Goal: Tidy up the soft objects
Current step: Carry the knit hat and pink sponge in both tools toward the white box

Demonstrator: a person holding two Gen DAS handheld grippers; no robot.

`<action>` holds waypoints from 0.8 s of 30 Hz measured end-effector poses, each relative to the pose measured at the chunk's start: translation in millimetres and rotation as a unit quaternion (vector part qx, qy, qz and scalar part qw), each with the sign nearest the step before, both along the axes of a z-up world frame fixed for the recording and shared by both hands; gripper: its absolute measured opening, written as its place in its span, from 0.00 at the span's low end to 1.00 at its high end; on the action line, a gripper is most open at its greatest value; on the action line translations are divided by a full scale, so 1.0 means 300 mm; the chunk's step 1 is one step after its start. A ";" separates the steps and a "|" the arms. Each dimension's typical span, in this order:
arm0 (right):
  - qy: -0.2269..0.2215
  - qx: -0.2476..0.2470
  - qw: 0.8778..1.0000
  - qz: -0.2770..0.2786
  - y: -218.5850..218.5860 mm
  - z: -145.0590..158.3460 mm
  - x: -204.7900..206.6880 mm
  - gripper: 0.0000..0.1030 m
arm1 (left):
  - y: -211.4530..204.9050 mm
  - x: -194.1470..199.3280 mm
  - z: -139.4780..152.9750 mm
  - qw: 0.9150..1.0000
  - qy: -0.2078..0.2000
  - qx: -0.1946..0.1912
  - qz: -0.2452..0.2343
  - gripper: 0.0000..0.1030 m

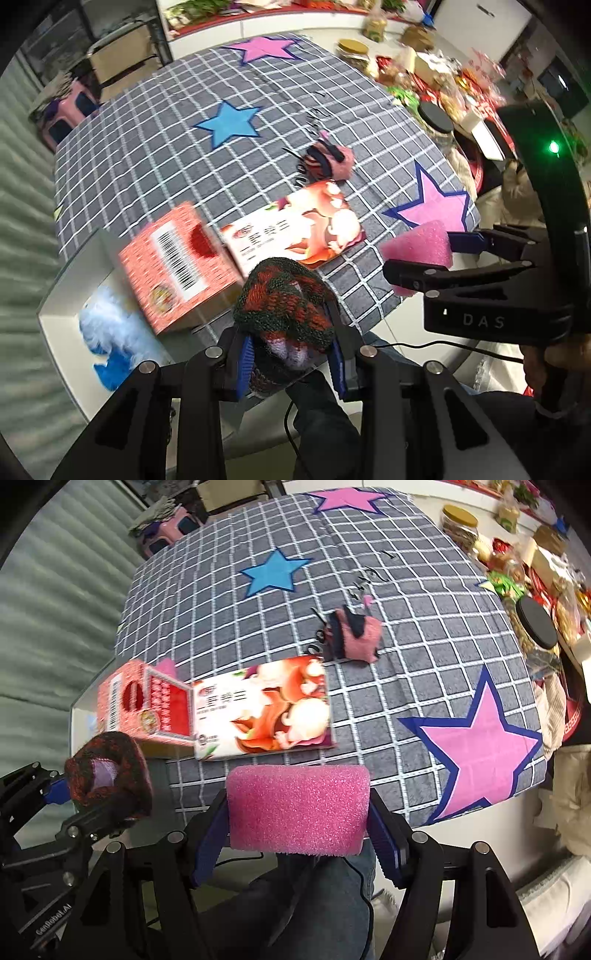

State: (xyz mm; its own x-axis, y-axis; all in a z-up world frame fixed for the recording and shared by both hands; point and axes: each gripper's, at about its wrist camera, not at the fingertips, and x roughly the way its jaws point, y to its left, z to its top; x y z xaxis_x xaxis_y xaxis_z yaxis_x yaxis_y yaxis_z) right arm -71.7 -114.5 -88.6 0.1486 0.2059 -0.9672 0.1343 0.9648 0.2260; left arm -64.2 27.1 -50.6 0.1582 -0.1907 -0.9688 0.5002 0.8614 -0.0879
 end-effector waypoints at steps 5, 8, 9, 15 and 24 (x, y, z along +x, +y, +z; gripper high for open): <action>-0.019 -0.006 1.000 0.016 0.063 0.041 -0.008 0.68 | 0.117 -0.011 0.028 0.999 -0.012 -0.011 0.049 0.36; -0.028 -0.009 0.999 0.027 0.098 0.062 -0.004 0.68 | 0.199 -0.019 0.043 0.996 -0.016 -0.018 0.085 0.36; -0.031 -0.010 0.999 0.032 0.111 0.067 -0.001 0.68 | 0.219 -0.021 0.044 0.995 -0.017 -0.019 0.094 0.36; -0.042 -0.016 0.996 0.078 0.220 0.095 0.026 0.68 | 0.380 -0.046 0.036 0.987 -0.020 -0.017 0.157 0.36; -0.070 -0.028 0.983 0.170 0.428 0.148 0.073 0.68 | 0.566 -0.081 0.022 0.972 -0.027 -0.012 0.231 0.36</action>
